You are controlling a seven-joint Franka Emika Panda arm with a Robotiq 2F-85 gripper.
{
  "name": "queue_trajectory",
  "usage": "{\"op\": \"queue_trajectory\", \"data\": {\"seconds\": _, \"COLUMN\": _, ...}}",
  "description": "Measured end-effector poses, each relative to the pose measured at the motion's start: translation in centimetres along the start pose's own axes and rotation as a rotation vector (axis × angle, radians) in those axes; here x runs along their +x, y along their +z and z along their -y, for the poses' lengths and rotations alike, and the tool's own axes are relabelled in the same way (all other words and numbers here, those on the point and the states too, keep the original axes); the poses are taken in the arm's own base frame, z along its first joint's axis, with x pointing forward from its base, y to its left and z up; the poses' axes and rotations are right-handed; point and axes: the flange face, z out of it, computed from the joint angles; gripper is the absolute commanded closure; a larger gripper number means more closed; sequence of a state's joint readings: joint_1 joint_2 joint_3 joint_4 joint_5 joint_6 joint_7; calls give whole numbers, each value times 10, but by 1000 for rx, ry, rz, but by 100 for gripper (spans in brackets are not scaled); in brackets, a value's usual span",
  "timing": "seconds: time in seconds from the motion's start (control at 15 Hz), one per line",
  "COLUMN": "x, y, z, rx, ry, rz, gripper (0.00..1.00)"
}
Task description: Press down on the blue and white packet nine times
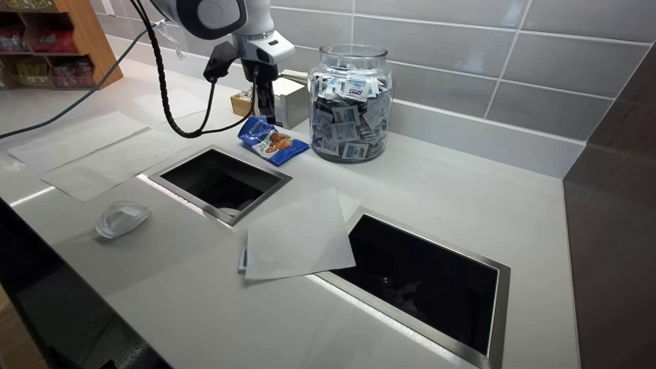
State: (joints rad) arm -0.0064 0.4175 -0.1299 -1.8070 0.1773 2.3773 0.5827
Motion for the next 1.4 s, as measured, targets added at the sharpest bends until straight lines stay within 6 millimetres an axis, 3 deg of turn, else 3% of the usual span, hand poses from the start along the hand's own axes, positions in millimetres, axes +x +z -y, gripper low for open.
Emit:
{"op": "queue_trajectory", "data": {"seconds": 0.13, "x": 6, "y": -9, "z": -1, "rx": 18, "ry": 3, "rz": -35, "gripper": 100}}
{"op": "queue_trajectory", "data": {"seconds": 0.33, "x": 12, "y": -7, "z": -3, "rx": 36, "ry": 4, "rz": -71, "gripper": 100}}
{"op": "queue_trajectory", "data": {"seconds": 1.07, "x": 8, "y": 59, "z": -17, "rx": -12, "ry": 17, "rz": 0, "gripper": 100}}
{"op": "queue_trajectory", "data": {"seconds": 1.4, "x": 14, "y": 61, "z": -20, "rx": 11, "ry": 37, "rz": 21, "gripper": 100}}
